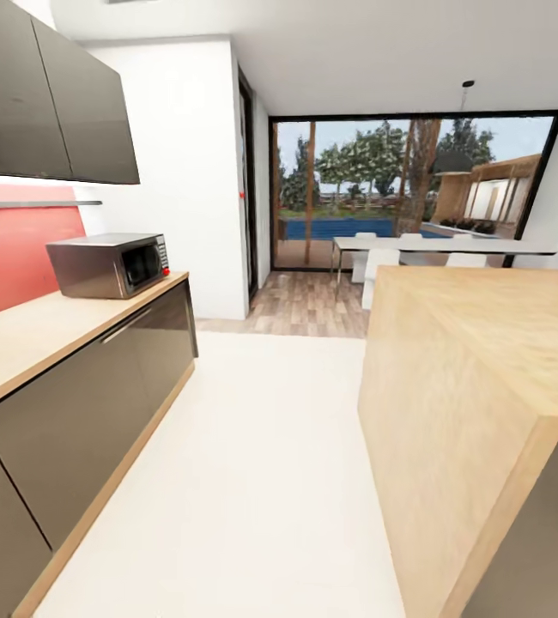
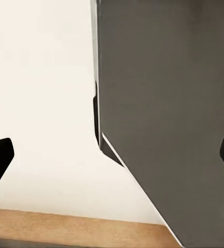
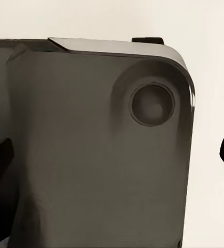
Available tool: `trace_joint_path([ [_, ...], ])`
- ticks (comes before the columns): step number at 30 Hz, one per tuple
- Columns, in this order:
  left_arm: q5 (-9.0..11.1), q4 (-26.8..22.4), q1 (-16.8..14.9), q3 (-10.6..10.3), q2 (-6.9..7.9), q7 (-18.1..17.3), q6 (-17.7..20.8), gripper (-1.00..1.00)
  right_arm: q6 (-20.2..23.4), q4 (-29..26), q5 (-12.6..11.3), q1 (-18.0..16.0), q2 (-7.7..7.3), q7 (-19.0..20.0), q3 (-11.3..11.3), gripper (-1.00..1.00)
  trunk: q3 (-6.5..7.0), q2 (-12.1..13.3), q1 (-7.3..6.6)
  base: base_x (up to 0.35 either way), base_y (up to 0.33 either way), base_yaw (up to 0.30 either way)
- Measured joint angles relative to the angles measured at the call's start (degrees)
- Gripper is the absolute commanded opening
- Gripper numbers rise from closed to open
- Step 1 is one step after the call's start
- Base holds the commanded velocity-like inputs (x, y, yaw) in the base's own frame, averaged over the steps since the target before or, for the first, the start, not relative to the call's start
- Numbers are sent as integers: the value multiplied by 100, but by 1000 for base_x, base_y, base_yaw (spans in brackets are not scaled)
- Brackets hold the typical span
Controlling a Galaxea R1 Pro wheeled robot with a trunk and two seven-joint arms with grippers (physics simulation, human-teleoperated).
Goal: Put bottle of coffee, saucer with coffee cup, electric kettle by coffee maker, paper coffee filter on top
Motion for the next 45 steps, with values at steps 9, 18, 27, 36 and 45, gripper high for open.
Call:
trace_joint_path([
  [9,6,-14,-3,13,-15,4,-1,100,-4,0,4,-3,-9,-6,7,100,0,0,0,0,0,277],
  [18,6,-23,-11,24,-20,27,5,100,9,0,9,-3,-4,-9,9,100,0,0,0,0,-75,280],
  [27,9,-33,-20,9,-24,34,26,100,5,0,7,-3,-9,-9,12,100,0,0,0,0,-4,280],
  [36,12,-38,-27,9,-96,49,36,100,5,0,8,-3,-9,-9,14,100,0,0,0,0,0,280],
  [45,6,-32,-28,16,-247,89,31,100,5,0,9,-3,-9,-9,15,100,107,239,-131,0,0,280],
])
